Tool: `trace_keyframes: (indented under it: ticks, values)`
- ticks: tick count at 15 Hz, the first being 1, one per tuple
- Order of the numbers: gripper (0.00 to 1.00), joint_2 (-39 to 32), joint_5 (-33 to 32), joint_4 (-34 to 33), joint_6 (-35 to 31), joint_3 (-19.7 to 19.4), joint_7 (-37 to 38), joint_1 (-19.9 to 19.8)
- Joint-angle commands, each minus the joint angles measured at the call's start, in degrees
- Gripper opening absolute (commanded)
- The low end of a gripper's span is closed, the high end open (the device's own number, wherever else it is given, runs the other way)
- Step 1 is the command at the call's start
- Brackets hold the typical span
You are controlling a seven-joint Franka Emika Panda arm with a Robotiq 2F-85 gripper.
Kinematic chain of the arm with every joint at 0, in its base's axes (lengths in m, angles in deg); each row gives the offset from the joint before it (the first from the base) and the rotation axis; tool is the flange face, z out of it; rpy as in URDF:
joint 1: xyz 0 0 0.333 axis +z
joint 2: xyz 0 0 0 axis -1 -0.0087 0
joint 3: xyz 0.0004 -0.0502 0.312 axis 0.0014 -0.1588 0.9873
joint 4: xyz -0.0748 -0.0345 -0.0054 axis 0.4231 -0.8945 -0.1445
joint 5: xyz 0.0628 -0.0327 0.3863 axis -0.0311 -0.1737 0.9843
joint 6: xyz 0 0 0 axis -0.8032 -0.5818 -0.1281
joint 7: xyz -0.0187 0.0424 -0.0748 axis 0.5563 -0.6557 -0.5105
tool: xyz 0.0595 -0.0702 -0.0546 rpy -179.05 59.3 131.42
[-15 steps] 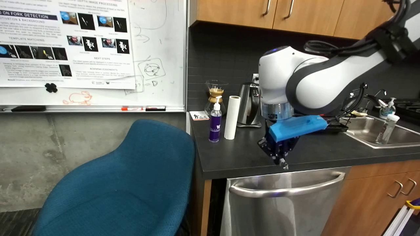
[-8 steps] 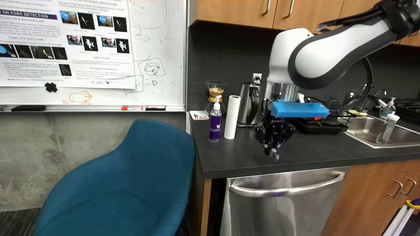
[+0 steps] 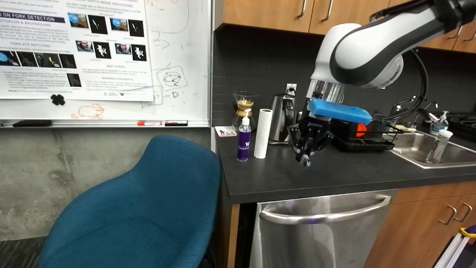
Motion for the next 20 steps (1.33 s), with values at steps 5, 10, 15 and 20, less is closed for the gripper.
trace_keyframes:
  ticks: [5,10,15,20]
  values:
    - [0.05,1.3,-0.4,-1.9,-0.5,1.7,8.4,-3.3]
    - [0.05,-1.3,3.6,-5.4,-2.4,-0.5,8.0,-3.6]
    - [0.05,-3.5,-2.7,-8.8,-2.4,-1.6,9.7,-8.4]
    - [0.05,-5.5,-6.2,-11.7,-1.9,-4.3,8.1,-11.6]
